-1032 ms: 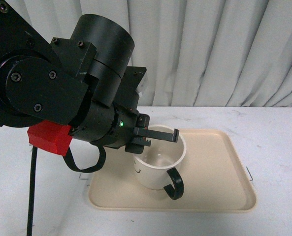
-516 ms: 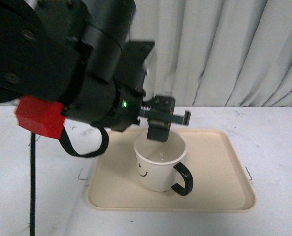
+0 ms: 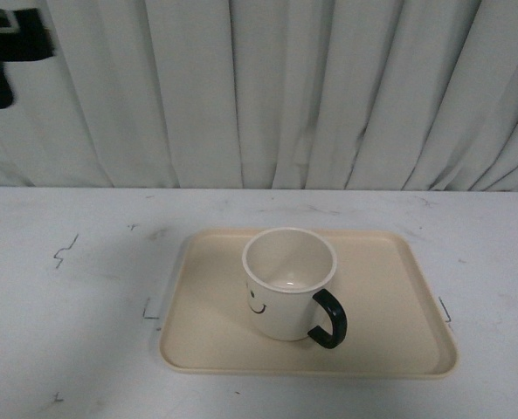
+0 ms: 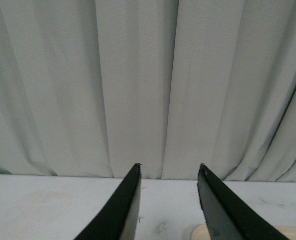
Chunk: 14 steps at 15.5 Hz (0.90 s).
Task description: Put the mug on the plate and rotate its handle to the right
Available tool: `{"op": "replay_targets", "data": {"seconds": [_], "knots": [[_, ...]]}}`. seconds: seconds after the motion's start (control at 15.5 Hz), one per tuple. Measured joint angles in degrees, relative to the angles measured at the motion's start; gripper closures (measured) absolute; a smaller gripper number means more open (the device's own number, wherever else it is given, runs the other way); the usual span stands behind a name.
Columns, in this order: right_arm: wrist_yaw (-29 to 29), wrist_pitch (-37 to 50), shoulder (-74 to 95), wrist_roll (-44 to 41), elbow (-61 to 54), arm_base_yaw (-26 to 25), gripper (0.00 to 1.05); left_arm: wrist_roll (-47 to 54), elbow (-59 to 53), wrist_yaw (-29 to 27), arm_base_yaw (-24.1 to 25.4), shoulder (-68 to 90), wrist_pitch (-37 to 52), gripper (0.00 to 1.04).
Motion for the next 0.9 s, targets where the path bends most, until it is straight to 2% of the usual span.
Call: {"op": "replay_targets", "data": {"seconds": [0.13,0.19,0.32,0.65,0.71,0.77,0.84,0.9], "knots": [[0.0,0.0,0.0,0.0,0.0,0.0,0.06,0.0,-7.7,4.6,2.8,-4.6,-1.0,0.95],[0.0,0.0,0.0,0.0,0.0,0.0,0.06,-0.2,-10.0,6.1,4.3,-6.8,-1.7,1.03],[0.0,0.0,0.0,0.0,0.0,0.0,0.06,0.0,-13.6,8.5,7.6,-14.1,-2.8,1.03],[0.0,0.0,0.0,0.0,0.0,0.0,0.06,0.0,-19.6,13.0,11.9,-26.3,-9.7,1.03],[0.0,0.0,0.0,0.0,0.0,0.0,0.06,0.0,-21.1,13.8,12.4,-27.2,-7.8,1.03],[0.0,0.0,0.0,0.0,0.0,0.0,0.06,0.0,-22.6,17.4,14.8,-28.2,-8.8,1.03],[0.0,0.0,0.0,0.0,0.0,0.0,0.06,0.0,-23.8,18.6,17.5,-30.5,-12.0,1.03],[0.0,0.0,0.0,0.0,0.0,0.0,0.06,0.0,-23.8,18.4,17.8,-33.1,-12.9,1.03]]}}
